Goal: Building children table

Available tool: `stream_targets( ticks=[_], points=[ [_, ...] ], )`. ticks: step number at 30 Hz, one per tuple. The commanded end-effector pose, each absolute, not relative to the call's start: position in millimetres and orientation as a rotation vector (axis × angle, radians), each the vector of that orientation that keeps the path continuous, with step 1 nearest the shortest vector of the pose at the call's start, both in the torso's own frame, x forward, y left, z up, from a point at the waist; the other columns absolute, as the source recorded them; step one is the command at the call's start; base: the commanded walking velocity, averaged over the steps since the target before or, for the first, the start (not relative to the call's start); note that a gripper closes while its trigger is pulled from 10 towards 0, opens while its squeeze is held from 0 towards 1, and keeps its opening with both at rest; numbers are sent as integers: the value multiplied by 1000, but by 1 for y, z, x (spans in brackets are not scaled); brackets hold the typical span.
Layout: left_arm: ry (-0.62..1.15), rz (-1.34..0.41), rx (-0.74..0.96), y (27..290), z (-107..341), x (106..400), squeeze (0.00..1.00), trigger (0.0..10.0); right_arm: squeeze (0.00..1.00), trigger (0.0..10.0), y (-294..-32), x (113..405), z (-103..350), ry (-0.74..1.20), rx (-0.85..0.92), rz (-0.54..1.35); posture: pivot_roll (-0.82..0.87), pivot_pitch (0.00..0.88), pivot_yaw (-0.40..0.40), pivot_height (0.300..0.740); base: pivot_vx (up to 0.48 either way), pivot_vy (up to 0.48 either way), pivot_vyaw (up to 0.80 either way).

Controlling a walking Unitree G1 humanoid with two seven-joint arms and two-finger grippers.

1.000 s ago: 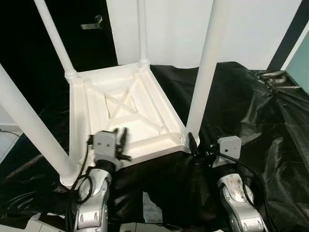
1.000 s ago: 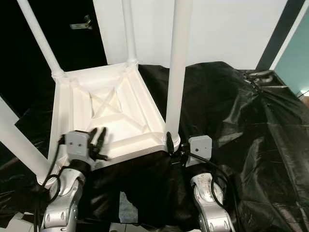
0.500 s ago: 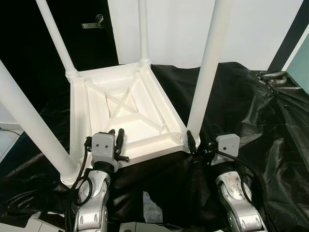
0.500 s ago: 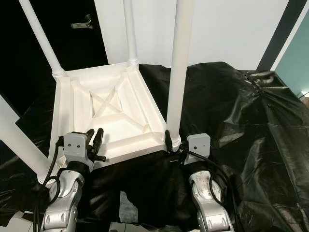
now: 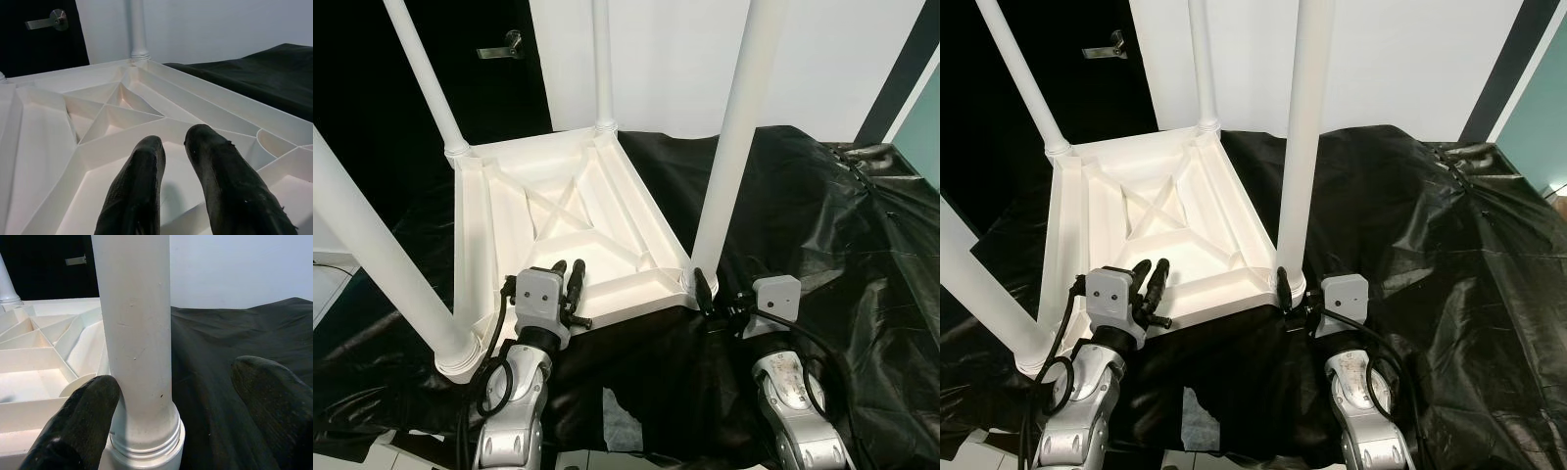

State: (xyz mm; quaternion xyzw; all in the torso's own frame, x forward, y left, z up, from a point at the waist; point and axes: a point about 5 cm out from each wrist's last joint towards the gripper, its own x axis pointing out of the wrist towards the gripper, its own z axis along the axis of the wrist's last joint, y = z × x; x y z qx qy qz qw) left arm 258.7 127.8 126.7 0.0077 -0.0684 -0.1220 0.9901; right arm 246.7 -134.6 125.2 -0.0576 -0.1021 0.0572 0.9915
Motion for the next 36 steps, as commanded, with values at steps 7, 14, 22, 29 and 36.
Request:
stream_targets(
  ticks=[7, 14, 22, 29, 36],
  points=[
    [-132, -269, -27, 120, 128, 257, 0, 10000, 0, 10000, -134, 245, 123, -198, -117, 112, 61, 0, 11, 740, 0, 0, 0],
    [-127, -279, -20, 121, 127, 257, 0, 10000, 0, 10000, -133, 245, 123, -198, -117, 112, 61, 0, 13, 740, 0, 0, 0],
    [-120, -285, -19, 121, 127, 257, 0, 10000, 0, 10000, -134, 245, 123, -196, -120, 116, 65, 0, 8, 740, 0, 0, 0],
    [-113, -288, -15, 121, 127, 258, 0, 10000, 0, 10000, -134, 246, 123, -198, -124, 119, 63, 0, 7, 740, 0, 0, 0],
    [-109, -294, -13, 121, 127, 259, 0, 10000, 0, 10000, -134, 246, 123, -199, -126, 118, 61, 0, 7, 740, 0, 0, 0]
  ],
)
